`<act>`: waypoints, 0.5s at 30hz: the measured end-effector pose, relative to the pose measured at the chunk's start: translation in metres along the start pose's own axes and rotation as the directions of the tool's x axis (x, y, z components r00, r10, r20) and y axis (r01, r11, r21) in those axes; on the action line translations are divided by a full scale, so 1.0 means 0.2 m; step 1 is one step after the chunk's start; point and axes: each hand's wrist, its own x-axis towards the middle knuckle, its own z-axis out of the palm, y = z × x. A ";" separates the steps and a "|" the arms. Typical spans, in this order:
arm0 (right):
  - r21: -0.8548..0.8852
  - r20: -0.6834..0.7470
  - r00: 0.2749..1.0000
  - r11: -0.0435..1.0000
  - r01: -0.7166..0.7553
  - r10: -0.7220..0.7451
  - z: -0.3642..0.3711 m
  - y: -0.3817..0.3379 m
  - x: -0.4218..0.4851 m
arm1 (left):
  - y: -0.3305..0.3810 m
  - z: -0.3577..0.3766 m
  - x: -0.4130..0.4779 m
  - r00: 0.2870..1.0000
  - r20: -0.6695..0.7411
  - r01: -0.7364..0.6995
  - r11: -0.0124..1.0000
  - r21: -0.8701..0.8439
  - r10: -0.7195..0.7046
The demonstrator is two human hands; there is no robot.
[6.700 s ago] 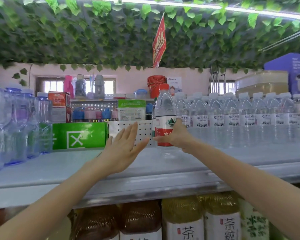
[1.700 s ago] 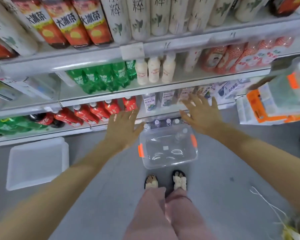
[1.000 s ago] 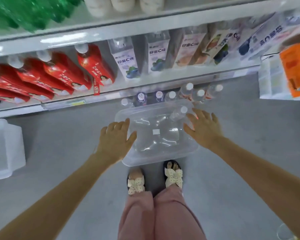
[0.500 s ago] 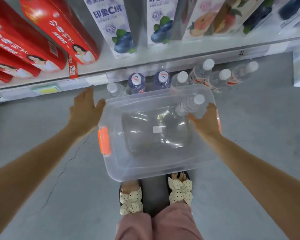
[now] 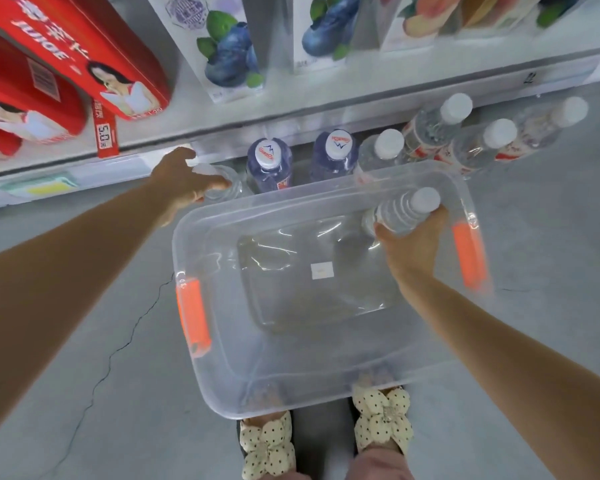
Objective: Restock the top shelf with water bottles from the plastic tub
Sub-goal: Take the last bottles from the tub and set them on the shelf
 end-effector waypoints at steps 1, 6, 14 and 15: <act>0.004 -0.009 1.000 1.000 0.012 -0.012 0.00 0.01 0.01 | -0.02 0.01 0.01 1.000 -0.013 -0.001 1.000 0.008 0.001; -0.013 0.068 0.997 1.000 0.024 -0.023 0.02 0.04 0.05 | -0.09 0.07 0.05 0.998 -0.029 -0.045 0.996 0.082 0.047; -0.041 0.148 0.989 0.999 0.024 -0.018 0.00 0.05 0.10 | -0.03 0.09 0.08 0.973 0.067 -0.228 0.951 0.207 0.219; -0.042 0.158 0.987 0.999 0.020 -0.013 -0.02 0.04 0.11 | -0.02 0.10 0.08 0.971 0.039 -0.238 0.947 0.217 0.236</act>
